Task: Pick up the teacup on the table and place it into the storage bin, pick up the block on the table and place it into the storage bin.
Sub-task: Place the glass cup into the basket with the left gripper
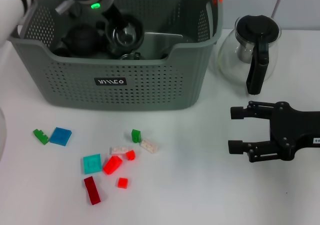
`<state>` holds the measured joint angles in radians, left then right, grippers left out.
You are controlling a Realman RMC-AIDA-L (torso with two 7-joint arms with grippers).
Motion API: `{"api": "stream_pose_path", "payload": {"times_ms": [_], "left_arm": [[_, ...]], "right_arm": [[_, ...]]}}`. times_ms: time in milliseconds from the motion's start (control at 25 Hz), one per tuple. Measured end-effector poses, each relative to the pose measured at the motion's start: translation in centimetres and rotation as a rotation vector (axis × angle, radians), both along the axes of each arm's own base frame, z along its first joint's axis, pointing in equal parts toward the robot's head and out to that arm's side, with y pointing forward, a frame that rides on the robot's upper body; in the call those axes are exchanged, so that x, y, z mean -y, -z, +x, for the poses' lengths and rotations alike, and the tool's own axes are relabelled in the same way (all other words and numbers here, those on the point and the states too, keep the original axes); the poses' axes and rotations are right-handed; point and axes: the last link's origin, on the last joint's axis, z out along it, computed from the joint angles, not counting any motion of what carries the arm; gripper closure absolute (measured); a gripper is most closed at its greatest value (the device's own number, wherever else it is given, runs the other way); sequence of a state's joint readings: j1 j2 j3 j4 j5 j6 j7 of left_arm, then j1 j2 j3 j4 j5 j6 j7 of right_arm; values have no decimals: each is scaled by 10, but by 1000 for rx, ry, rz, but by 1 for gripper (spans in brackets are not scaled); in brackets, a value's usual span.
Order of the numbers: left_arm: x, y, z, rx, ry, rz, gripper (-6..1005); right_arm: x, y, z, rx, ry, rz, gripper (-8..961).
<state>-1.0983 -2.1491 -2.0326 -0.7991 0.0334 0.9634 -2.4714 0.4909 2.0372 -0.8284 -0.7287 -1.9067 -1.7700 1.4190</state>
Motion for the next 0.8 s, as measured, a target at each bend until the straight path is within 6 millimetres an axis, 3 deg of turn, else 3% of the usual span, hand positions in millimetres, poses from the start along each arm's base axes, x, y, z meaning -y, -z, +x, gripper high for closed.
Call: {"api": "stream_pose_path", "payload": {"times_ms": [560, 800], "left_arm": [[8, 14, -10, -46, 1, -52, 899], [9, 7, -7, -7, -16, -26, 650]], "right_arm": [[0, -1, 0, 2, 0, 1, 38], [1, -1, 1, 2, 1, 1, 39]]}}
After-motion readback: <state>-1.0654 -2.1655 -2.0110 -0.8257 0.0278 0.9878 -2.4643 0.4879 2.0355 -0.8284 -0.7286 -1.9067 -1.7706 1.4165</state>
